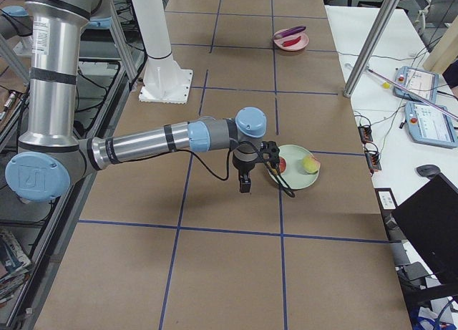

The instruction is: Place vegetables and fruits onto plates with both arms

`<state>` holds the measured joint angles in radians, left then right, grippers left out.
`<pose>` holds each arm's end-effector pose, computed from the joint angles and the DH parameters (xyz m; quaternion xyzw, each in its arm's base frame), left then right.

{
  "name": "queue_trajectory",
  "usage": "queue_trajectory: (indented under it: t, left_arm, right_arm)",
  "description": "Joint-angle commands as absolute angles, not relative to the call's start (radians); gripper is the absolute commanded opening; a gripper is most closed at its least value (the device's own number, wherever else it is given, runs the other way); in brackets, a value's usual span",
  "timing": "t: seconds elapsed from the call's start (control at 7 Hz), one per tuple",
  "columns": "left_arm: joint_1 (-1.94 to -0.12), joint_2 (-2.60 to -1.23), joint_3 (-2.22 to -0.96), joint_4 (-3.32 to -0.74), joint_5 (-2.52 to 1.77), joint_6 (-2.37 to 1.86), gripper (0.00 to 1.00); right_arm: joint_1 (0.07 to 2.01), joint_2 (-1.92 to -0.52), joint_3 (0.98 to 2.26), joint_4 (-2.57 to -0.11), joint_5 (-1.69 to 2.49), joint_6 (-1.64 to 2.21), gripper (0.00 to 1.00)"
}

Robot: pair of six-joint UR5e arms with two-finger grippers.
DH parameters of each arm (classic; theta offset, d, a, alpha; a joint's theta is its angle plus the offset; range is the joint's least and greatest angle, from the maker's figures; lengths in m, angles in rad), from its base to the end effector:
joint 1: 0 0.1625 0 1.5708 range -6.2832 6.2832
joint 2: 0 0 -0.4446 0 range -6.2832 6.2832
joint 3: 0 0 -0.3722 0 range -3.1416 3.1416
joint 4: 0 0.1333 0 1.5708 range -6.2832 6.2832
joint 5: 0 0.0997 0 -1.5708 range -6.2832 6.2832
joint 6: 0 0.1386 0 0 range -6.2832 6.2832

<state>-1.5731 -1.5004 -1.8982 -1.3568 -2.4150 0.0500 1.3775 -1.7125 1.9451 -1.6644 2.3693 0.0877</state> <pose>-0.0307 -0.4322 0.5991 0.0303 0.4089 0.0306 0.9116 -0.0457 -0.4104 0.5988 0.0090 -0.3929 -0.0755 0.9164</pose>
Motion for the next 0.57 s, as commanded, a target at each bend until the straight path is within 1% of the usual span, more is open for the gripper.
queue_trajectory:
  t: [0.0, 0.29, 0.43]
  left_arm:
    - [-1.565, -1.450, -1.956, -1.362, -2.408, -0.018, 1.00]
    - [-1.563, -1.445, -1.959, -1.365, -2.399, -0.017, 1.00]
    - [-1.560, -1.443, -1.921, -1.364, -2.381, -0.017, 1.00]
  right_arm:
    - [1.376, -1.723, 1.942, -1.664, 2.370, 0.089, 1.00]
    - [1.378, -1.726, 1.939, -1.666, 2.367, 0.092, 1.00]
    - [1.376, -1.727, 1.937, -1.666, 2.365, 0.091, 1.00]
